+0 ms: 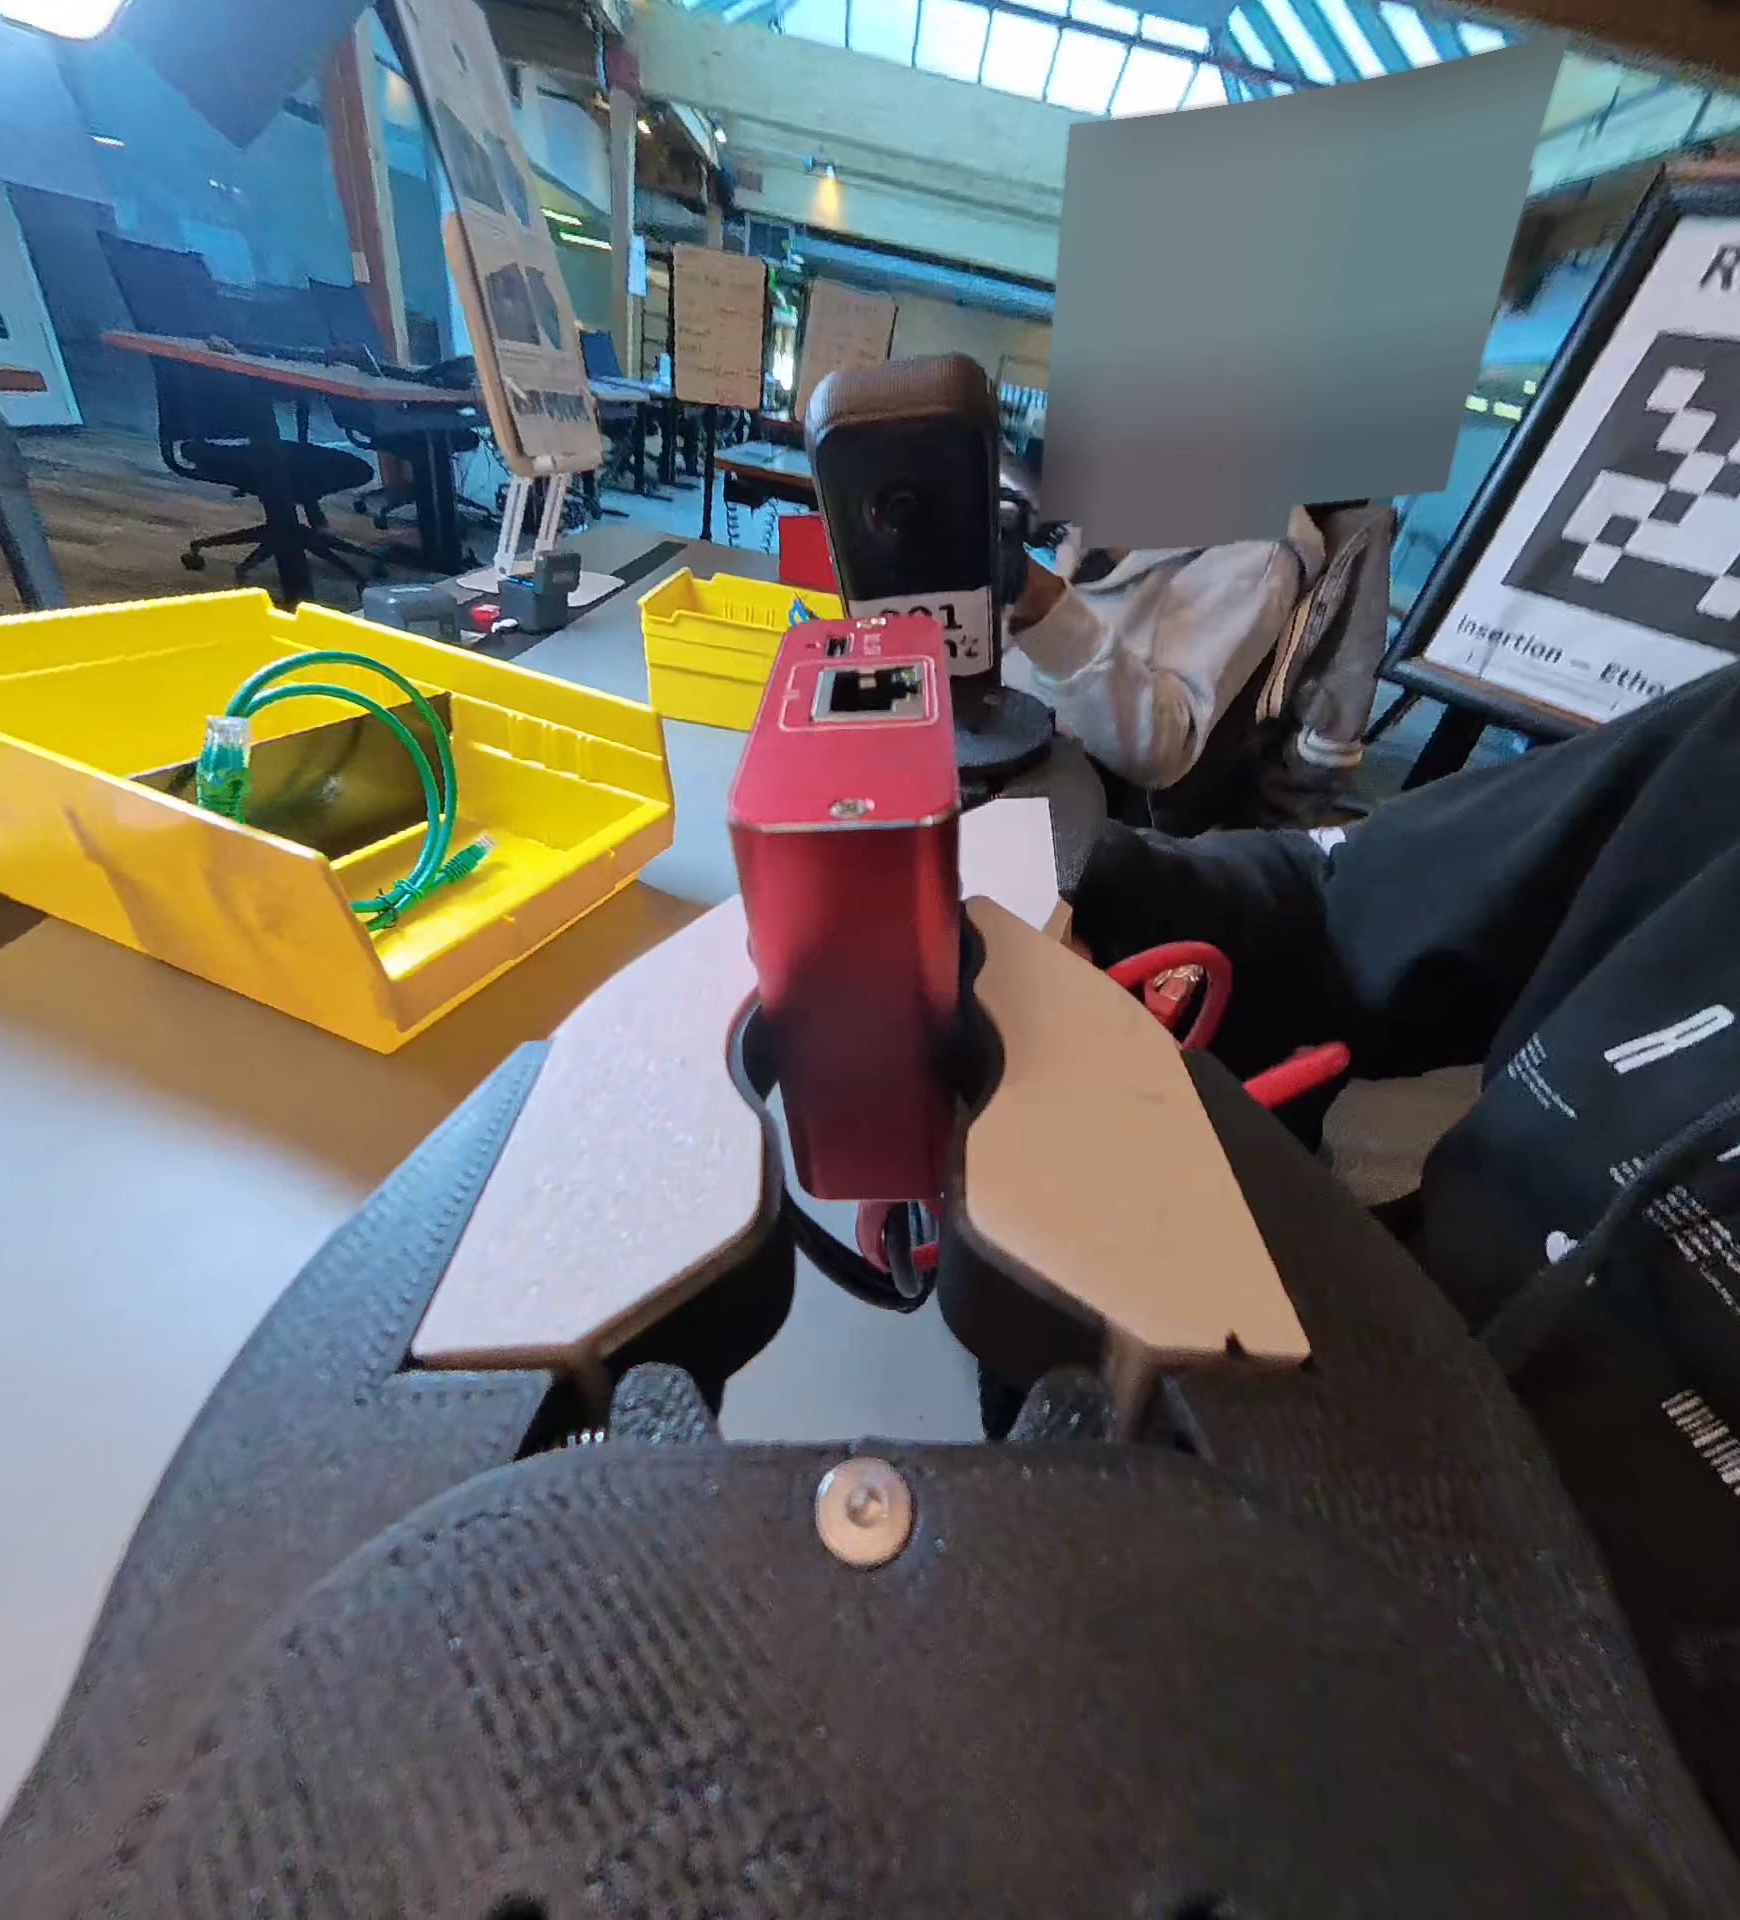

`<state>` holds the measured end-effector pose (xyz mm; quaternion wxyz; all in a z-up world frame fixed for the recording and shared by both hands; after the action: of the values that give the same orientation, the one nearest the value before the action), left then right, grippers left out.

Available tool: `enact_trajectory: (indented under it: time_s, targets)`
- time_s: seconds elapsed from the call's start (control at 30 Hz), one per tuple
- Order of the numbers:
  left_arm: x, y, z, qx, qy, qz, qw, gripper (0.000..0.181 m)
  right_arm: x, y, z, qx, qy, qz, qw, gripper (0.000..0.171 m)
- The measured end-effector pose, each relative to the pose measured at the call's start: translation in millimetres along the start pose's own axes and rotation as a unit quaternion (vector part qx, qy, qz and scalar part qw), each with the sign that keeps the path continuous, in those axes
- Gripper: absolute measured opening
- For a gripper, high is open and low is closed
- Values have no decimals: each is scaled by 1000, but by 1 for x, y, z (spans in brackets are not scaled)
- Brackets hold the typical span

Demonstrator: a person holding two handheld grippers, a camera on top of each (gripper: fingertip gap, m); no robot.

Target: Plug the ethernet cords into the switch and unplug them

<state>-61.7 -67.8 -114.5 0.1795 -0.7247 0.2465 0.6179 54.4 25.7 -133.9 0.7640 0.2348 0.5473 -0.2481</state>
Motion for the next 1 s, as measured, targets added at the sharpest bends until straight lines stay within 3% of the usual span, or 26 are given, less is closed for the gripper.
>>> enact_trajectory:
  time_s: [0.3, 0.53, 0.77, 1.0]
  targets:
    - [21, 8, 20, -35, 107, -98, 989, 29, 20, -7, -20, 6, -65, -138, 988, 15]
    - [21, 10, 21, -32, 124, -116, 985, 28, 17, -11, -13, 50, -58, -131, 988, 15]
    - [15, 14, 18, -34, 75, -56, 995, 29, 18, -12, -15, 35, -51, -76, 995, 14]
    - [14, 13, 14, -61, 56, -82, 993, 29, 22, -15, -17, 31, -77, -113, 990, 15]
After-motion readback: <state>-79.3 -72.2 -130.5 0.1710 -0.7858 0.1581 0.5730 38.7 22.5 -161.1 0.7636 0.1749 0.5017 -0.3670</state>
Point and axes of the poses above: each gripper's, where its closed fingertips meet, y back along the fingers, x out of its underside, z = x × y across the jaws, the point moved 9 cm from there along y, back along the fingers, and after that the axes turned 10 degrees about -x, right-handed, at the moved point
